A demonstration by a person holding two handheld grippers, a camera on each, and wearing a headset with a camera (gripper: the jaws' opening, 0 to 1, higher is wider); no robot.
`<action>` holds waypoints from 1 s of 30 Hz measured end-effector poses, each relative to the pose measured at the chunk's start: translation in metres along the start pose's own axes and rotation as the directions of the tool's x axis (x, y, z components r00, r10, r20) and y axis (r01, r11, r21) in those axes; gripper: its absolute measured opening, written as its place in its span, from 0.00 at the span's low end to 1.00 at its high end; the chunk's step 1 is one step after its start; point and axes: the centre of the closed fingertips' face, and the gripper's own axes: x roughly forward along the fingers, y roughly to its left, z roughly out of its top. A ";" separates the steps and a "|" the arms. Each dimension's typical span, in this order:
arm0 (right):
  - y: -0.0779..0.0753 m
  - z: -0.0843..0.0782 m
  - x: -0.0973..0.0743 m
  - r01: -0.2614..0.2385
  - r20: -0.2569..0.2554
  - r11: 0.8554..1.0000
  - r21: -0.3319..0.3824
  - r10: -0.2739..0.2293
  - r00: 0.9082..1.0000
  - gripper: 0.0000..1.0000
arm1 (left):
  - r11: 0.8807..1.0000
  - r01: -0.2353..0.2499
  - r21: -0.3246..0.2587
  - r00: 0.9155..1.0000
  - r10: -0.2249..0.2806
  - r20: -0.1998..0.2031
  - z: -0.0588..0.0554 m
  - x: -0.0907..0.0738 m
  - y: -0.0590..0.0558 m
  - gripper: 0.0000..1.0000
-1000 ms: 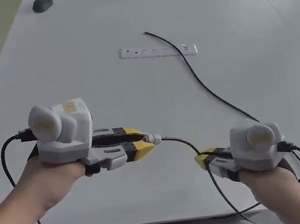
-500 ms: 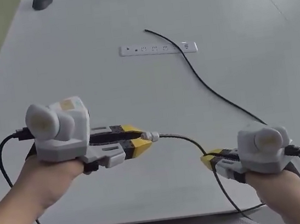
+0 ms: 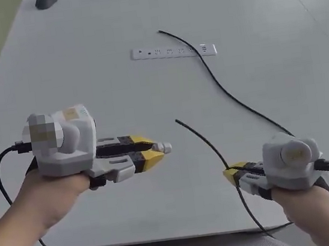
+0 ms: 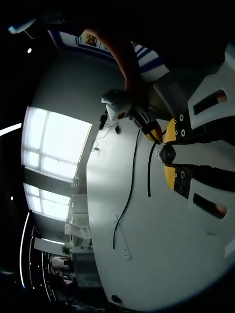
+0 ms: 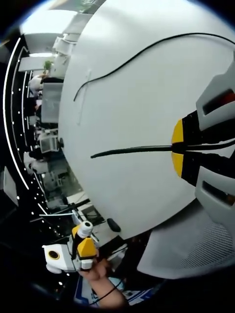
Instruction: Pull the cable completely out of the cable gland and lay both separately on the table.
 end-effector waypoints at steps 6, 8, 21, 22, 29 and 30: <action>0.001 0.001 0.001 0.000 -0.005 1.000 -0.014 0.000 1.000 0.00 | 1.000 0.008 -0.005 1.000 -0.008 -0.004 -0.002 0.002 -0.002 0.15; 0.002 0.004 -0.001 0.001 -0.005 1.000 -0.015 -0.001 1.000 0.00 | 1.000 0.010 -0.006 1.000 -0.010 -0.004 -0.002 0.003 -0.002 0.15; 0.000 0.039 0.003 0.000 -0.016 0.994 -0.112 -0.001 1.000 0.00 | 1.000 0.006 -0.028 1.000 -0.006 -0.002 -0.014 0.007 0.007 0.15; 0.000 0.042 0.005 -0.001 -0.016 0.993 -0.119 -0.001 1.000 0.00 | 1.000 0.005 -0.029 1.000 -0.005 -0.003 -0.015 0.007 0.008 0.15; 0.003 0.064 0.019 -0.023 -0.033 0.977 -0.211 0.017 0.999 0.00 | 0.999 -0.012 -0.047 1.000 0.012 0.010 -0.025 0.002 0.020 0.15; 0.005 0.067 0.023 -0.028 -0.038 0.973 -0.228 0.020 0.999 0.00 | 0.998 -0.015 -0.054 1.000 0.015 0.007 -0.028 0.001 0.022 0.15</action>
